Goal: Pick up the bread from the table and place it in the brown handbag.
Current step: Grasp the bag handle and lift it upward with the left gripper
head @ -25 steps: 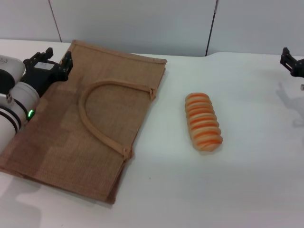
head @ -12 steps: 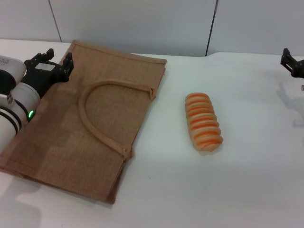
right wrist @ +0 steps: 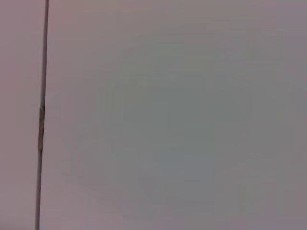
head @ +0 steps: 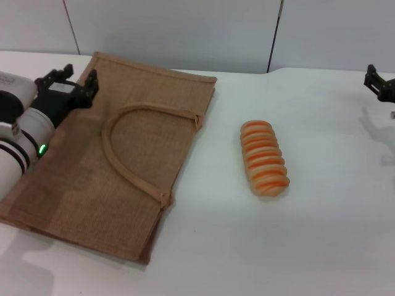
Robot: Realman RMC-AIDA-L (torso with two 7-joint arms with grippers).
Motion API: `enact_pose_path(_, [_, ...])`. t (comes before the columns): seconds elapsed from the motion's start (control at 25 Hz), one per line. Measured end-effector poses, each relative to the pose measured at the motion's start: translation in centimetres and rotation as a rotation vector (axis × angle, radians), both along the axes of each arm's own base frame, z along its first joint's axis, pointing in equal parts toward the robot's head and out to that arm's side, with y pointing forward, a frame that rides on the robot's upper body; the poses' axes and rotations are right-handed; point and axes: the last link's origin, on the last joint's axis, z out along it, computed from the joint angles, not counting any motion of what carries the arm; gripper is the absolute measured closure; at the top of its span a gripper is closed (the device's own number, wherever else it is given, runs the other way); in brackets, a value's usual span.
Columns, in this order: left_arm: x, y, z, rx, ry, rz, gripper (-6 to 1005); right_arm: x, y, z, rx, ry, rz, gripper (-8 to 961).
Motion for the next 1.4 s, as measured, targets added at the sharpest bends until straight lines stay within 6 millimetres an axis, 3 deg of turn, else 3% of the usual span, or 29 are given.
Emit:
enact_pose_path(0.24, [1.2,0.2,-1.2,-0.106,-0.031,-0.048,491,0.7,-0.2,0.1,-0.007,-0.012,-0.023,62])
enact_pose_path(0.6, [3.5,0.9,-1.3,-0.321,-0.113,-0.133,492,1.4,-0.5,0.0,-0.021,-0.018,-0.053,61])
enact_pose_path(0.92, [3.0,1.3,-0.4,-0.451,-0.016,-0.077,494,1.5,-0.6,-0.1,-0.022,-0.018,-0.057,61])
enact_pose_path(1.4, [4.0,1.0,1.9,-0.558,0.165,-0.018,498,1.3,-0.5,-0.1,-0.022,-0.013,-0.053,62])
